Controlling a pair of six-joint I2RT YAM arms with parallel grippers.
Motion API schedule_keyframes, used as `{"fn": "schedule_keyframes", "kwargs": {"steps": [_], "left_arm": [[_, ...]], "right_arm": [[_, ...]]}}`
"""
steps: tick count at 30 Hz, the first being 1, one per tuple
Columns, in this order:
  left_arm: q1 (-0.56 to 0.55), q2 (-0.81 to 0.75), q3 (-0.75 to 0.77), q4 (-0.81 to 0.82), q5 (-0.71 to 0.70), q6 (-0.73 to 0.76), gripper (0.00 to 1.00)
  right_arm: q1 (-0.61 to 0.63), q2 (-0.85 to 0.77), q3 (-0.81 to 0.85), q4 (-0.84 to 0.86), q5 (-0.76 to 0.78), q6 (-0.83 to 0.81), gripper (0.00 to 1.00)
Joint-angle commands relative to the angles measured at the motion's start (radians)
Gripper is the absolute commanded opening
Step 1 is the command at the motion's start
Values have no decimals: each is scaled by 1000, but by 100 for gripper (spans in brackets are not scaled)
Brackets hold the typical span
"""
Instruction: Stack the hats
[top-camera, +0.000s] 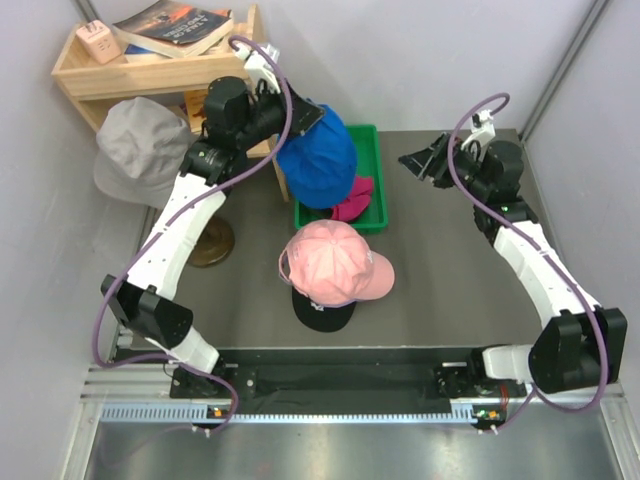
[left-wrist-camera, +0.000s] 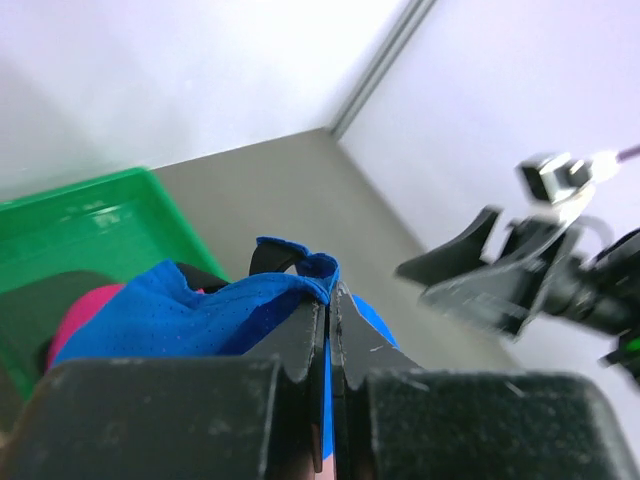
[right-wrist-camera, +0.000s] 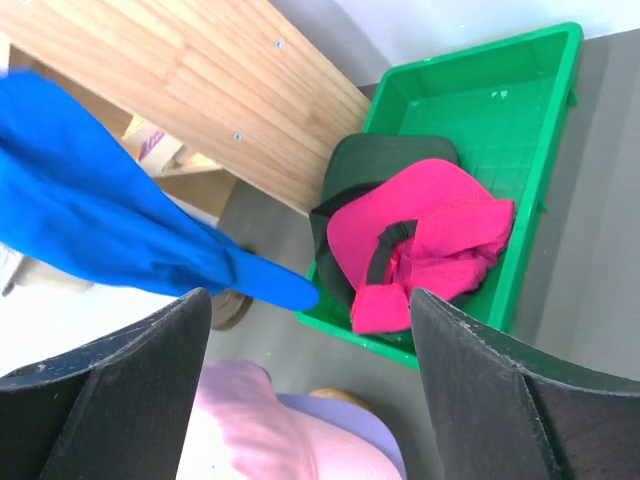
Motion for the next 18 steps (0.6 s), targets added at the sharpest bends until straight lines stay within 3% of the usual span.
{"fn": "schedule_keyframes", "kwargs": {"steps": [1,11,18], "left_arm": [[-16,-3,79,111,-23,-190,0],[-68,22,177,208,-59,-416,0],[-114,37,243,221,-56,-517,0]], "right_arm": [[36,-91,-39,29,0,-139,79],[129,-254,-328,434,63,-236,77],[208,-215,-432,681,129,-279,76]]}}
